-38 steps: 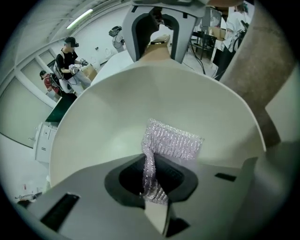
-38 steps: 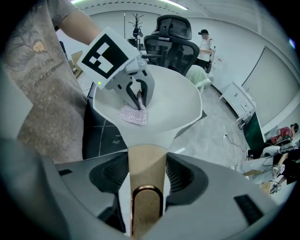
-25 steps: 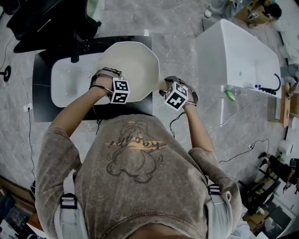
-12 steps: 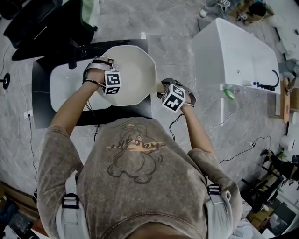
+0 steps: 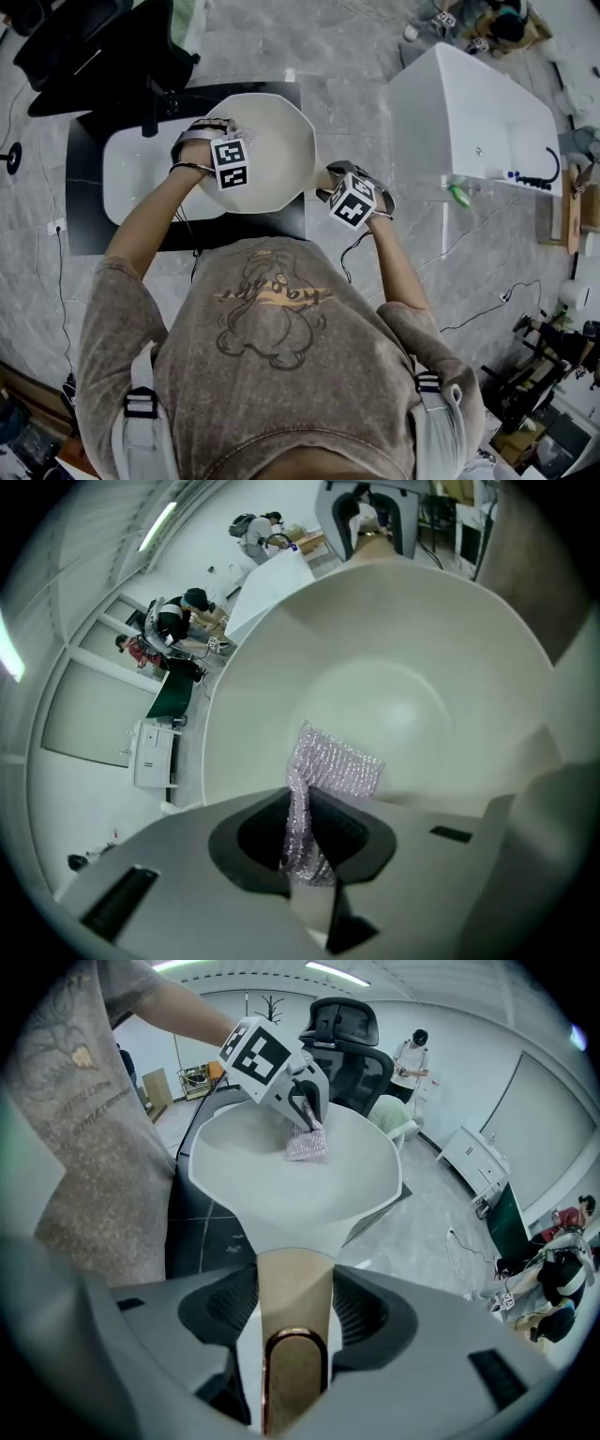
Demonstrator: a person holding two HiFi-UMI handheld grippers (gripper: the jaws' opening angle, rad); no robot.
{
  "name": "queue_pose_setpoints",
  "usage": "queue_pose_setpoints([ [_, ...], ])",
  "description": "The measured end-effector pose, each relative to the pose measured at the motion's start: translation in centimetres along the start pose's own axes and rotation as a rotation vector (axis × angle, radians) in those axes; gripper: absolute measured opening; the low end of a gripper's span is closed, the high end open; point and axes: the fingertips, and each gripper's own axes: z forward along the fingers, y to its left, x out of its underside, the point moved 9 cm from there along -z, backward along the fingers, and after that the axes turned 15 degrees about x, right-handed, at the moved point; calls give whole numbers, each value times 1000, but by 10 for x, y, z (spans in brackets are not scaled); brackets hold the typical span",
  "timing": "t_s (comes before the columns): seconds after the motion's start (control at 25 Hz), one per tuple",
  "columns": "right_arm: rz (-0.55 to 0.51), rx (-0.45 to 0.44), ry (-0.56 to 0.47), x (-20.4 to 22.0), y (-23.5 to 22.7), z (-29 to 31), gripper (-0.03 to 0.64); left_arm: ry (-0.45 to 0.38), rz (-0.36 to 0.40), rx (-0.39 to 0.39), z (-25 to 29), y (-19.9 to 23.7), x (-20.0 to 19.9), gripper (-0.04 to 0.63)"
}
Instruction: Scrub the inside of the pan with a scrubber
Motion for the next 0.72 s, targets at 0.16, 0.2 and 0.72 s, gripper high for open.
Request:
queue_pose_setpoints([
  [0.16, 10, 12, -23, 1, 0, -6, 255, -130, -136, 50, -11, -1, 6, 69],
  [0.2, 20, 13, -34, 1, -1, -9, 251, -156, -173, 66, -13, -2, 9, 69],
  [0.72, 332, 41, -350, -35, -28, -71, 34, -418, -544, 145, -57, -13, 25, 71],
])
